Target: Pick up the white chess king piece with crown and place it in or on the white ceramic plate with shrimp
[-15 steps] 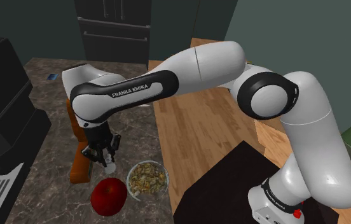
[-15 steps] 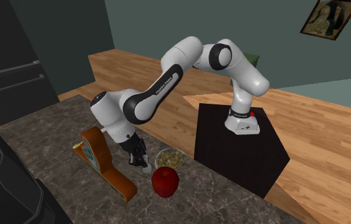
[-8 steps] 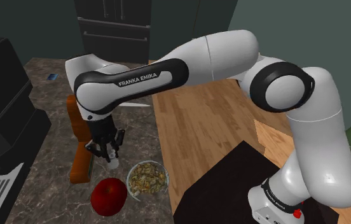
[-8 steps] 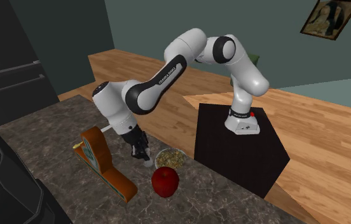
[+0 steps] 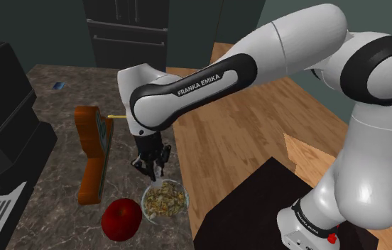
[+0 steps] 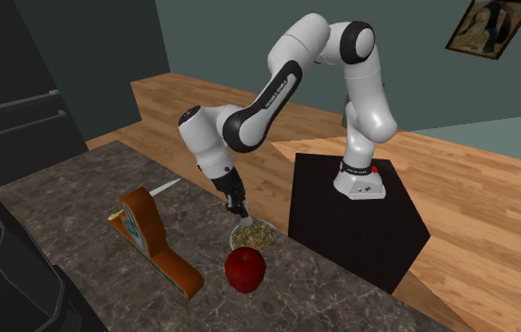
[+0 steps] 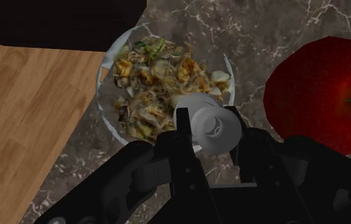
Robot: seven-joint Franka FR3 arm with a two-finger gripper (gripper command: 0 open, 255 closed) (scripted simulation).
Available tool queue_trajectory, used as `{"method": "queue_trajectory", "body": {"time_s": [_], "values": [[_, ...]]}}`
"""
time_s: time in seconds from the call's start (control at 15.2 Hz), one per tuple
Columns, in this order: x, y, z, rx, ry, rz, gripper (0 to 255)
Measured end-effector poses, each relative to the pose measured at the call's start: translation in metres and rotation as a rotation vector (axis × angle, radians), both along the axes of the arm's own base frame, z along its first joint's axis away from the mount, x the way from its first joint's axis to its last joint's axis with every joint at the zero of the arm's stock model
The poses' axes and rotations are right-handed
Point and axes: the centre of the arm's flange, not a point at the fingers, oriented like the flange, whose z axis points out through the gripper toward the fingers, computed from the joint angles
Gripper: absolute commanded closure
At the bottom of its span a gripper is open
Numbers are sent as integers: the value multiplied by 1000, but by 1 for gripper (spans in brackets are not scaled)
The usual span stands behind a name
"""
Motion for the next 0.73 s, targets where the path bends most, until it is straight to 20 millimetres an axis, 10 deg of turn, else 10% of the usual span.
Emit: {"method": "queue_trajectory", "body": {"time_s": [0.73], "values": [[-21,-27,-44,-1,0,0,255]]}}
